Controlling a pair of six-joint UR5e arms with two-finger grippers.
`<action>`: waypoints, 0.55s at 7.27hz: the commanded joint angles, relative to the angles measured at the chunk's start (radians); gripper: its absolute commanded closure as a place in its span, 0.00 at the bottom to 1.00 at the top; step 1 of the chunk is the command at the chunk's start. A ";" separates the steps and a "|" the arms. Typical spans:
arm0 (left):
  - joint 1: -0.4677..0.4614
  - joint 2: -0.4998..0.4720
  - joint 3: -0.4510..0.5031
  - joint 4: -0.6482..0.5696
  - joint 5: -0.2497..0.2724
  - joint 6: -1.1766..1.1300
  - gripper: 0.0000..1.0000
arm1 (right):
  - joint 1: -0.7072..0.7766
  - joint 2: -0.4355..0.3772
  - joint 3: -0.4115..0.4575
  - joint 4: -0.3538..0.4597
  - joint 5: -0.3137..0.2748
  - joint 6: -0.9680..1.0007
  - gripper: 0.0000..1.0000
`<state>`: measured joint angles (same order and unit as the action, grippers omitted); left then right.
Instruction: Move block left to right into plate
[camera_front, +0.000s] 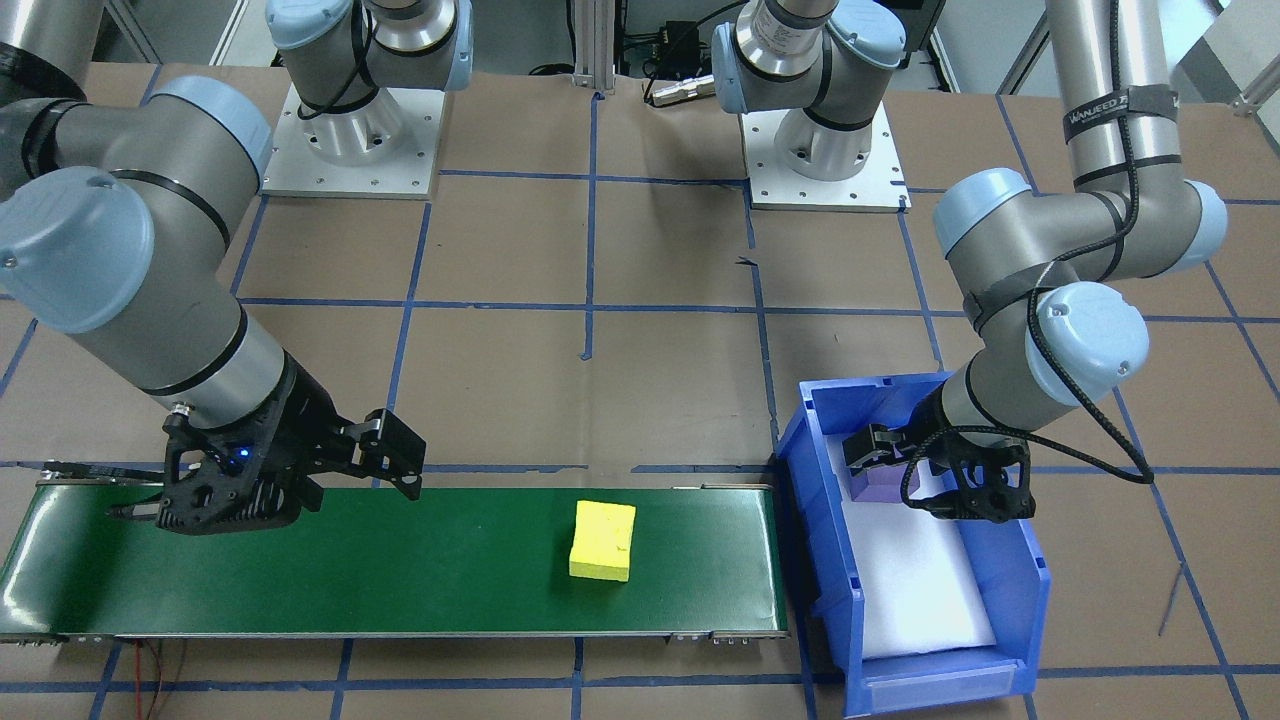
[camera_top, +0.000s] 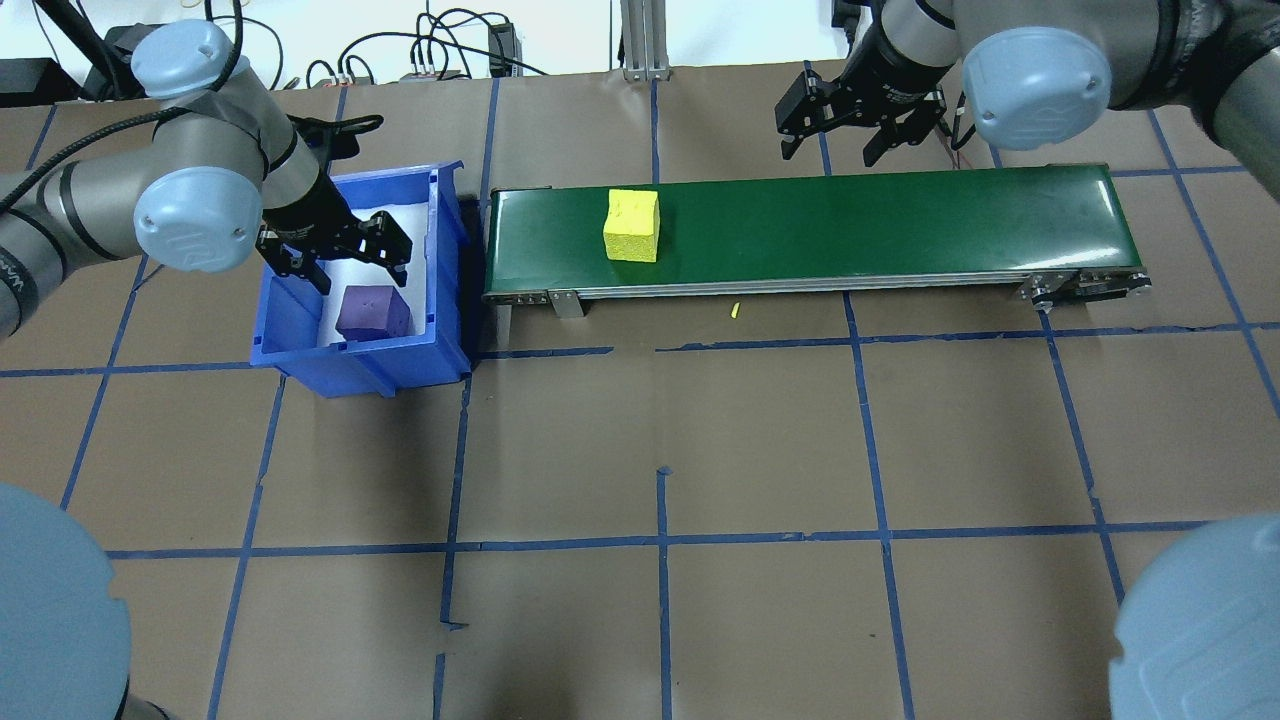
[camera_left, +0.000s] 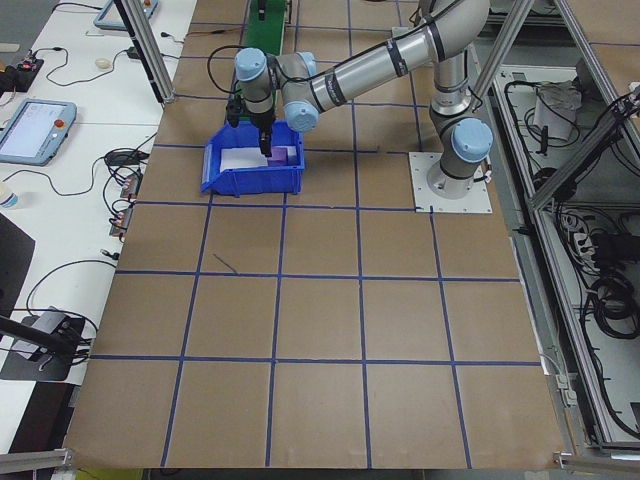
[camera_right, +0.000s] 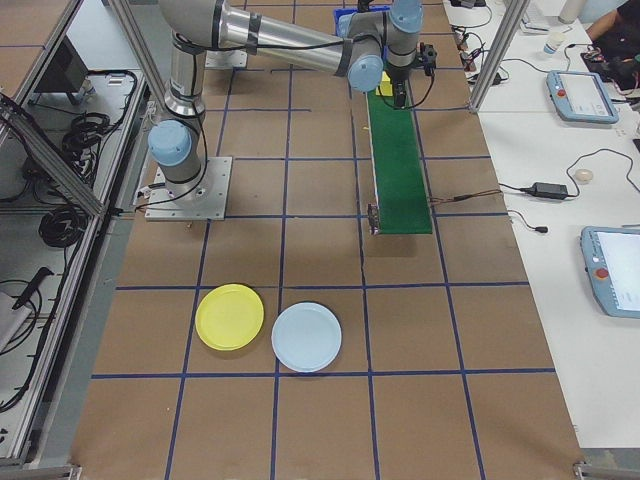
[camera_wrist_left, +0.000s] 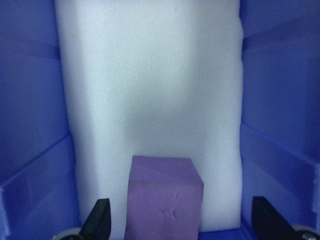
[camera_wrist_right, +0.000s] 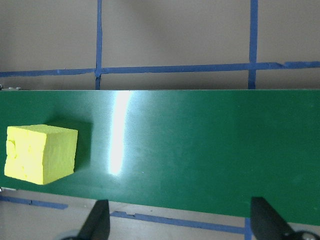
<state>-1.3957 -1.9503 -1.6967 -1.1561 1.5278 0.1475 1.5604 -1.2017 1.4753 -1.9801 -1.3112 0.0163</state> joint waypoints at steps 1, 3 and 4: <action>0.001 -0.036 -0.011 0.012 0.005 0.004 0.00 | 0.045 0.060 0.005 -0.101 -0.013 0.176 0.00; 0.001 -0.044 -0.030 0.012 0.008 0.006 0.17 | 0.058 0.068 0.008 -0.106 -0.013 0.218 0.00; 0.001 -0.044 -0.034 0.009 0.009 0.009 0.38 | 0.072 0.068 0.010 -0.106 -0.013 0.231 0.00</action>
<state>-1.3945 -1.9921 -1.7220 -1.1452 1.5350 0.1535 1.6181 -1.1362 1.4824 -2.0826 -1.3232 0.2253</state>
